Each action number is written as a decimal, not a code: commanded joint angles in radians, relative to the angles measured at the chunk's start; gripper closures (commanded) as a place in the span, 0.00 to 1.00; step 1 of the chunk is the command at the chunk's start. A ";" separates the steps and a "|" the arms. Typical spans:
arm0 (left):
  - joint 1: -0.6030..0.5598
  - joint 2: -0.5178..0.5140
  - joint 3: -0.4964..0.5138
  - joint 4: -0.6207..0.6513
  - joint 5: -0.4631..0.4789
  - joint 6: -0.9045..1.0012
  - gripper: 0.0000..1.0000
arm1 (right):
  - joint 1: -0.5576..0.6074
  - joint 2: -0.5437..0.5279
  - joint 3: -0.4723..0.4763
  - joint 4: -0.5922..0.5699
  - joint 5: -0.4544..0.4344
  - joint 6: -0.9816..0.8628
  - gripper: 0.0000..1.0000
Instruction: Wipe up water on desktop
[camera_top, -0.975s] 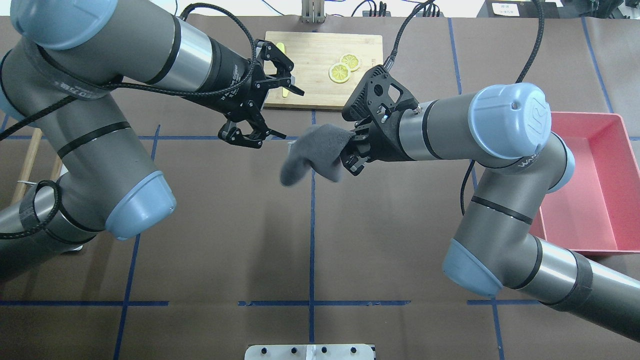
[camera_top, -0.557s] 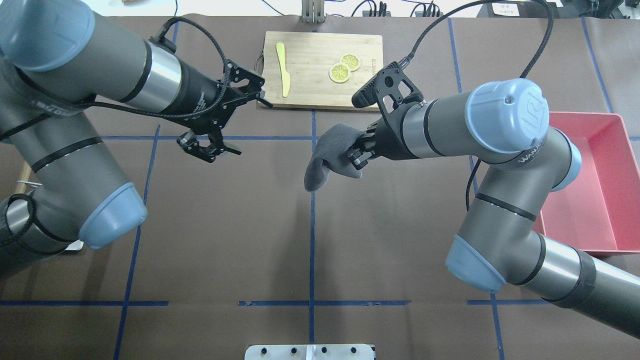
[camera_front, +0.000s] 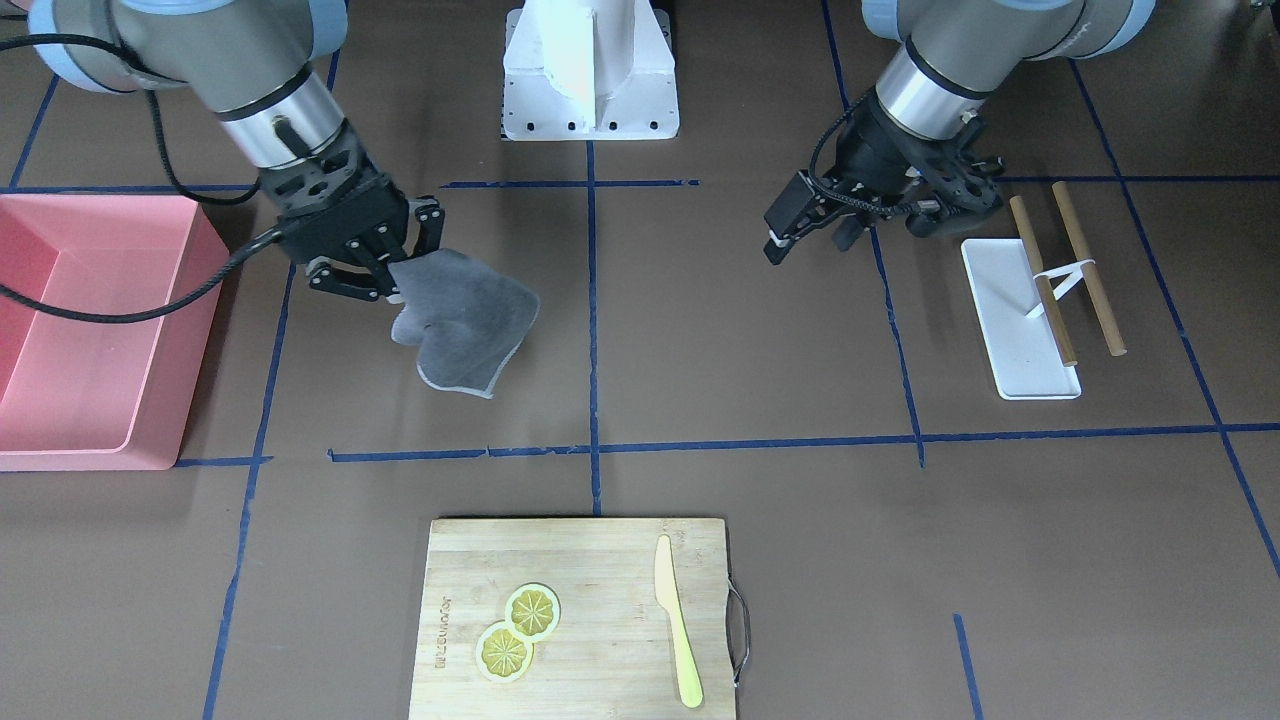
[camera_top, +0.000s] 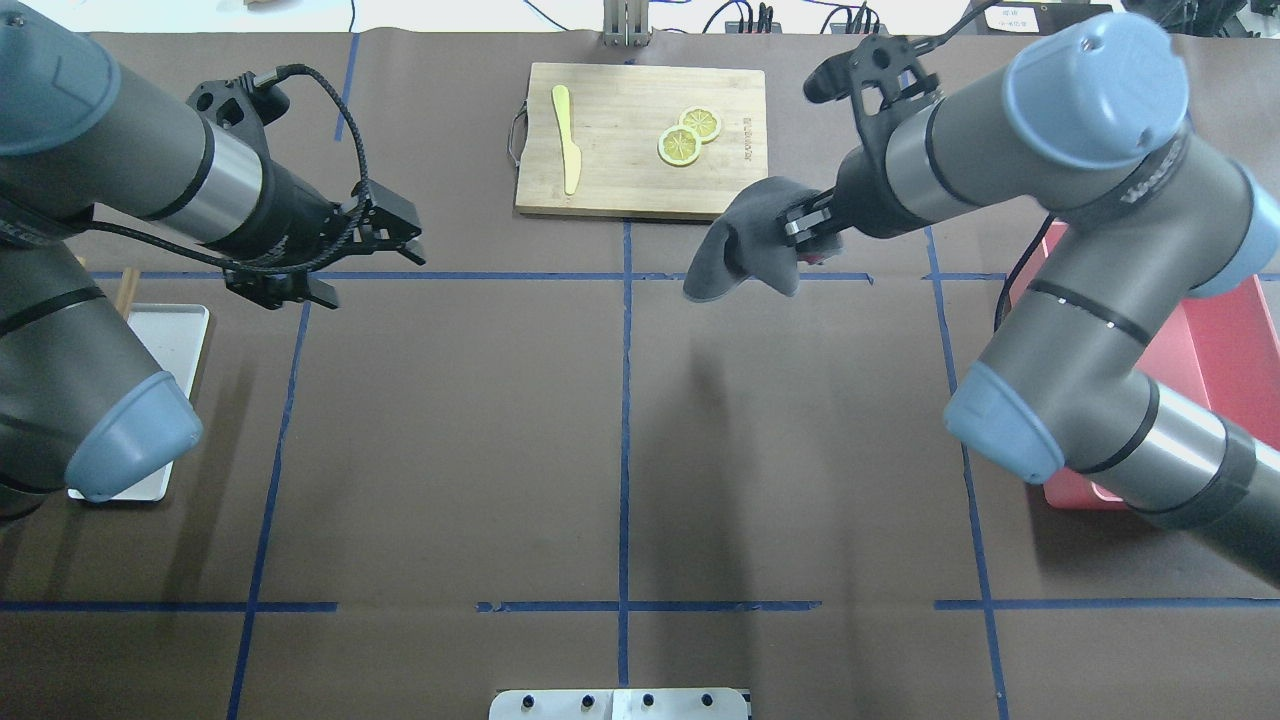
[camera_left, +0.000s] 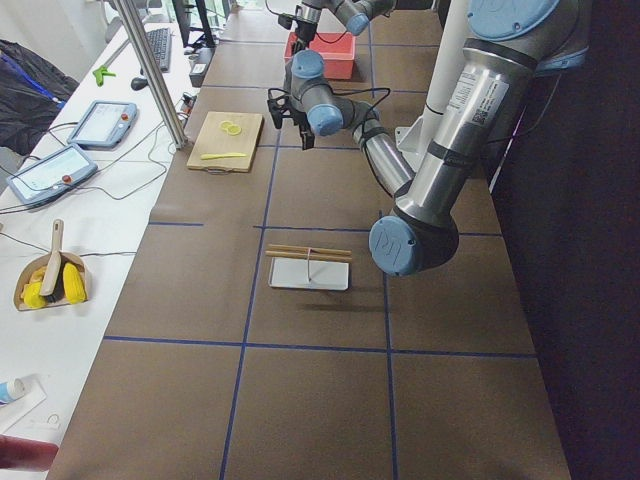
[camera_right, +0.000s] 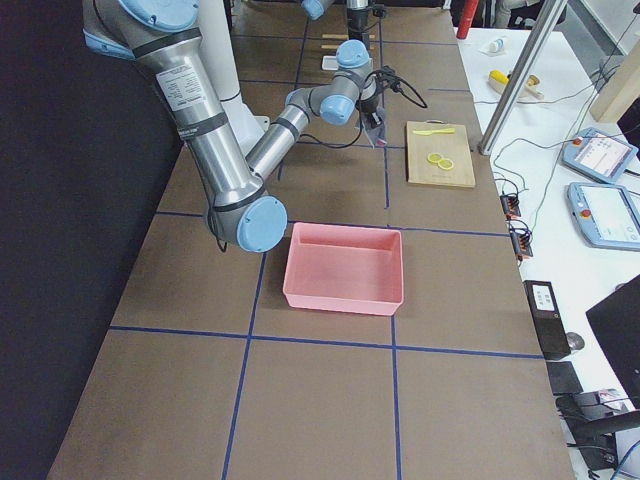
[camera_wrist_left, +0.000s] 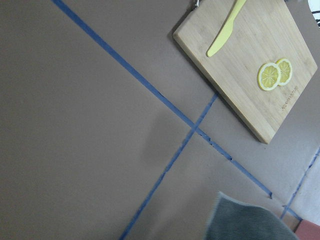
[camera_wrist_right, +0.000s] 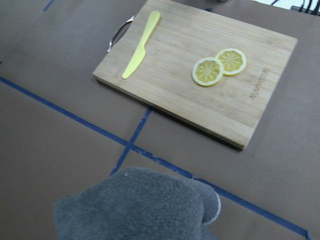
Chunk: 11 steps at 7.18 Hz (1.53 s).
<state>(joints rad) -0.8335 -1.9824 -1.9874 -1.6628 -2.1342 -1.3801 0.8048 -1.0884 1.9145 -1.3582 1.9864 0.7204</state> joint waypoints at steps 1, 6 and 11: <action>-0.074 0.090 -0.031 0.142 0.005 0.453 0.00 | 0.106 0.013 0.000 -0.226 0.093 0.024 1.00; -0.483 0.307 0.166 0.147 -0.144 1.307 0.00 | 0.322 -0.170 0.054 -0.334 0.236 -0.230 1.00; -0.774 0.397 0.426 0.111 -0.285 1.523 0.00 | 0.458 -0.470 0.142 -0.320 0.239 -0.368 1.00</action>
<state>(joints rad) -1.5721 -1.6244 -1.5701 -1.5321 -2.4081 0.1355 1.2396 -1.5193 2.0362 -1.6782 2.2203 0.3627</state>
